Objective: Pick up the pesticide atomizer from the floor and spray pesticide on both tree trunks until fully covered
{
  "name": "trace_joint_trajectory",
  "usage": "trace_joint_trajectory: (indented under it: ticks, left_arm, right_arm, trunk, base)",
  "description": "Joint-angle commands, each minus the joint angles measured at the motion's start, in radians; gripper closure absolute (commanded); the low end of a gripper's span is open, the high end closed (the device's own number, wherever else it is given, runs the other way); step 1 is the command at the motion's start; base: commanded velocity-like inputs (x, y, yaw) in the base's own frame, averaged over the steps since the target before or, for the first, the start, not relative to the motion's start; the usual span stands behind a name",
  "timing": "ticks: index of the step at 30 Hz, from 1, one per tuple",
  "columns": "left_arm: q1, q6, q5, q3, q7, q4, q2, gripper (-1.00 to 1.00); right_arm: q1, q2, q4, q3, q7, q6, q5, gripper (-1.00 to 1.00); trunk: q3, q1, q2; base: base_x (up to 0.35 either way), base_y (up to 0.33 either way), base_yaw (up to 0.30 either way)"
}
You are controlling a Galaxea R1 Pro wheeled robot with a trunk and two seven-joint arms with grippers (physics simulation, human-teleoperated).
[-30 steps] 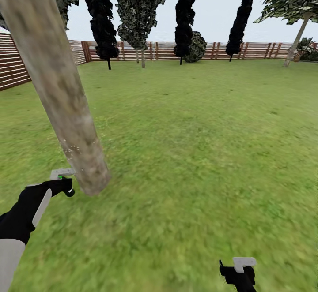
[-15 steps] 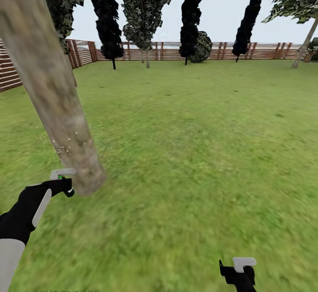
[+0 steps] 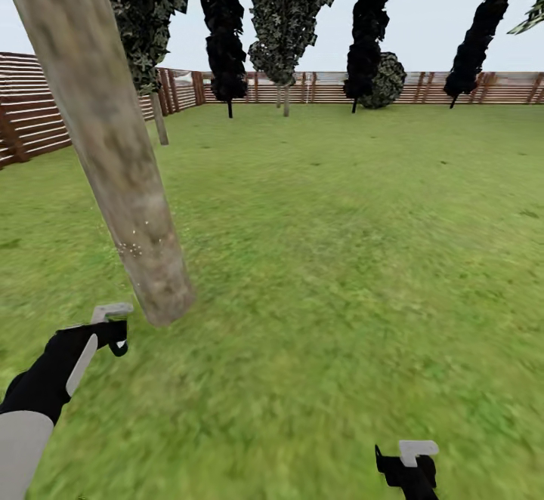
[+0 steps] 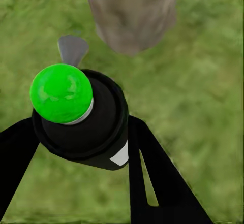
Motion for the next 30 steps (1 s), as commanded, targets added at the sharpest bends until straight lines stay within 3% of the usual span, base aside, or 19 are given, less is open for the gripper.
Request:
trace_joint_trajectory:
  ticks: [1,5,15,19,22,23,25,27,29,30]
  left_arm:
    - [-0.001,0.001,0.006,0.000,0.001,0.026,0.000,1.00]
    - [-0.002,-0.065,0.004,0.000,0.000,0.112,0.008,1.00]
    - [0.005,-0.075,0.007,0.003,0.038,0.126,0.006,1.00]
    - [0.081,-0.079,0.015,0.009,0.046,0.127,0.000,1.00]
    - [0.101,-0.081,0.022,0.010,0.045,0.134,-0.009,1.00]
    - [0.104,-0.082,0.038,0.009,0.041,0.148,-0.018,1.00]
    - [0.105,-0.097,0.036,0.000,0.042,0.142,-0.085,1.00]
    - [0.104,-0.177,0.023,0.005,0.039,0.130,-0.103,1.00]
    - [0.104,-0.225,0.031,0.079,0.005,0.126,-0.019,1.00]
    - [0.102,-0.227,0.030,0.102,-0.026,0.126,-0.003,1.00]
  right_arm:
    - [-0.001,0.000,0.001,-0.005,-0.004,-0.003,0.011,-1.00]
    - [-0.001,0.000,0.001,-0.005,-0.004,-0.003,0.011,-1.00]
    - [-0.001,0.000,0.003,-0.004,-0.004,-0.003,0.011,-1.00]
    - [-0.001,0.000,0.003,-0.004,-0.004,-0.003,0.012,-1.00]
    - [-0.001,0.001,0.003,-0.004,-0.004,-0.003,0.012,-1.00]
    - [-0.001,0.001,0.003,-0.004,-0.004,-0.003,0.012,-1.00]
    - [-0.001,0.002,0.003,-0.004,-0.004,-0.003,0.012,-1.00]
    - [-0.001,0.002,0.003,-0.004,-0.004,-0.003,0.012,-1.00]
    - [-0.001,0.002,0.003,-0.004,-0.004,-0.003,0.012,-1.00]
    - [-0.001,0.002,0.003,-0.004,-0.004,-0.003,0.012,-1.00]
  trunk:
    - [-0.001,0.000,0.000]
    - [-0.001,0.000,0.000]
    - [-0.001,0.000,0.000]
    - [-0.001,0.000,0.000]
    - [-0.001,0.000,0.000]
    - [-0.001,0.000,0.000]
    - [-0.001,0.000,0.000]
    - [-0.001,0.000,0.000]
    - [-0.001,0.000,0.000]
    - [-0.001,0.000,0.000]
  base:
    - [0.081,-0.267,0.188]
    - [0.101,-0.262,0.046]
    - [0.291,-0.081,0.001]
    - [0.303,-0.085,0.000]
    - [0.209,-0.062,0.000]
    - [0.038,-0.010,0.000]
    - [0.011,-0.003,0.000]
    - [0.002,-0.001,0.000]
    - [0.000,0.000,0.000]
    - [0.000,0.000,0.000]
